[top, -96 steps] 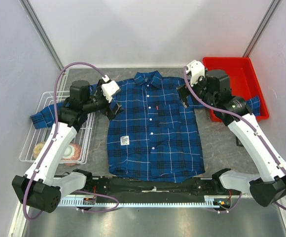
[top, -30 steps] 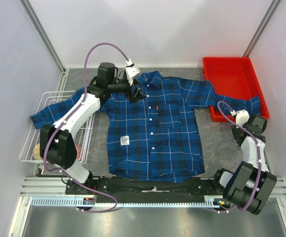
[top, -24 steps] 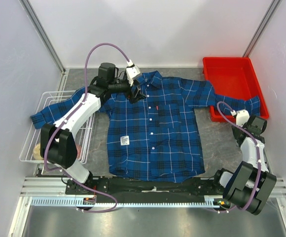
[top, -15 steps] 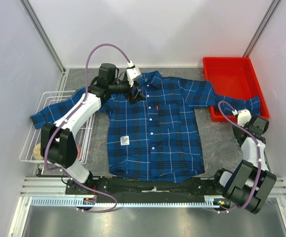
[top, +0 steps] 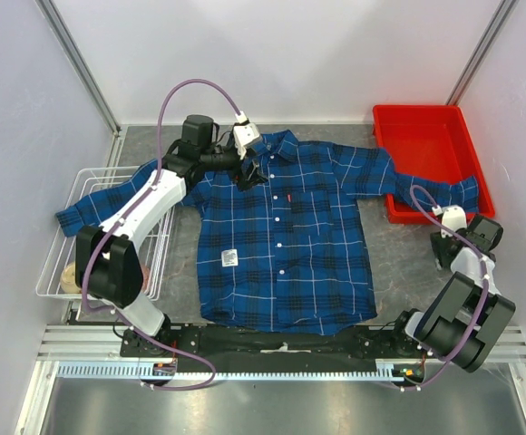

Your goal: Pin the brooch onto the clothing

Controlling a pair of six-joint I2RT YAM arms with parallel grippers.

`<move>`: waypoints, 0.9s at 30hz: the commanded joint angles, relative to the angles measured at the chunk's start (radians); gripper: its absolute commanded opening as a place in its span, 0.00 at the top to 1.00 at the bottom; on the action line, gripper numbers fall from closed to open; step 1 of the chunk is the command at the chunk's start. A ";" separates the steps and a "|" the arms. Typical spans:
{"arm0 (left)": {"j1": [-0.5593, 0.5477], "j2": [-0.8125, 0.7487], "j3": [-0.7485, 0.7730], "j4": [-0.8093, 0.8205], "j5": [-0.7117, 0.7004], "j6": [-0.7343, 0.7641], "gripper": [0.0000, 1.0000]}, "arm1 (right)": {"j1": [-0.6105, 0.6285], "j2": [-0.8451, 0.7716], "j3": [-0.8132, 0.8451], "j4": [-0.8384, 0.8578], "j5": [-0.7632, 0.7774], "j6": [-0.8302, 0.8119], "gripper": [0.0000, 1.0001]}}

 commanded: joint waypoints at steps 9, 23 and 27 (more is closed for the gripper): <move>-0.001 0.037 0.065 -0.004 0.016 0.040 0.11 | -0.069 0.088 0.099 -0.039 -0.194 -0.005 0.40; -0.007 0.066 0.098 -0.010 0.008 0.038 0.11 | -0.135 0.145 0.187 -0.102 -0.280 -0.032 0.38; -0.012 0.074 0.106 -0.010 0.006 0.037 0.12 | -0.146 0.181 0.204 -0.097 -0.278 -0.010 0.41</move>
